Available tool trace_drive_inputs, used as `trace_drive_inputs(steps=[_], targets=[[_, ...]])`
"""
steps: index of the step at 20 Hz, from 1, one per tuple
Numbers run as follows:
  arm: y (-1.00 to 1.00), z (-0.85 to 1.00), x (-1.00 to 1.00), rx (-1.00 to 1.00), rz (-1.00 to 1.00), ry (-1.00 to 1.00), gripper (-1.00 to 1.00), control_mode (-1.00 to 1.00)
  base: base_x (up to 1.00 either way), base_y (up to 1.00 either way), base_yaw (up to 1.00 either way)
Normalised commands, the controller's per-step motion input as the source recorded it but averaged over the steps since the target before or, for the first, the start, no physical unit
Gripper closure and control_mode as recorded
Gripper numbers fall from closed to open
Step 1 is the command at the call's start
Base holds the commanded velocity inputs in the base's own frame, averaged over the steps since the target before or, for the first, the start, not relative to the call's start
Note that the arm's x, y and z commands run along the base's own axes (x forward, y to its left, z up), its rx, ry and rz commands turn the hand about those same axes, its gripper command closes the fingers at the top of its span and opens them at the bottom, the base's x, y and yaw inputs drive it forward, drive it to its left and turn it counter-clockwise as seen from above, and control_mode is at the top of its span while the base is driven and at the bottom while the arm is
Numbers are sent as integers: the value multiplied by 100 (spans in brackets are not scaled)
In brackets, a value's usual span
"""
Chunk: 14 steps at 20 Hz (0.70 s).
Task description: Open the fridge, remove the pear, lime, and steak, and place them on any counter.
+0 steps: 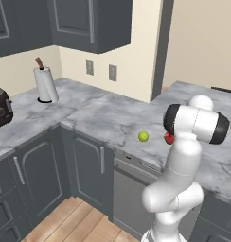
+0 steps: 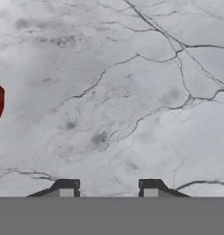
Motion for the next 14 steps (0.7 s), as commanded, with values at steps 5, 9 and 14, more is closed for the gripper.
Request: trace_drive_inputs(steps=[5,9,14], targets=[[-13,33,-40,0,0,-31,-100,-100,0,0,0],[47,91,-98,-4,3,-43,-100,-100,0,0,0],[97,99,-97,-22,1,-24,-100,-100,0,0,0]])
